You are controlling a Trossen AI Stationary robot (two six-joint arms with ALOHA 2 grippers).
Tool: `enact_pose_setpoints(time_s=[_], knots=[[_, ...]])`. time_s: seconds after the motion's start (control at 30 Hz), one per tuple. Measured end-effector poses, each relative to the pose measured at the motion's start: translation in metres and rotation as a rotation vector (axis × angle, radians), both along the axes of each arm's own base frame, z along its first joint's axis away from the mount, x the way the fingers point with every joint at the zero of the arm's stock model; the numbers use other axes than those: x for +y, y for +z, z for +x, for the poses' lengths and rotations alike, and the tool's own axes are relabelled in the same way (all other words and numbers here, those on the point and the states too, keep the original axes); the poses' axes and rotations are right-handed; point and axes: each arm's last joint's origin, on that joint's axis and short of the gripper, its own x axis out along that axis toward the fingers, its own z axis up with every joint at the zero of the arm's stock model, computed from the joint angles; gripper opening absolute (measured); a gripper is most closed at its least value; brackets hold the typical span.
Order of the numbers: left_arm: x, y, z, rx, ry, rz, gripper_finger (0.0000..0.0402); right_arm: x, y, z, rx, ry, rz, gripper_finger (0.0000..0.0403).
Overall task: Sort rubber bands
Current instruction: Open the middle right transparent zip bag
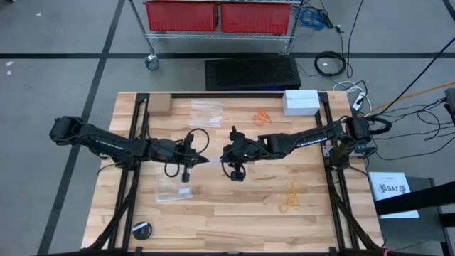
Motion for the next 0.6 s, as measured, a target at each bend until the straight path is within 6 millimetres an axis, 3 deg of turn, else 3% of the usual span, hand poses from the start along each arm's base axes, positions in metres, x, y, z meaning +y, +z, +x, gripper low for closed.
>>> enact_pose_setpoints(time_s=[0.27,0.6], knots=[[0.001,0.0,0.0,0.004,0.043,0.014,0.0002,0.0,0.012,0.007,-0.141,-0.005,0.017,0.0122],[0.003,0.0,0.0,0.003,0.065,0.018,0.0001,-0.002,0.003,0.015,-0.158,-0.027,0.042,0.0134]])
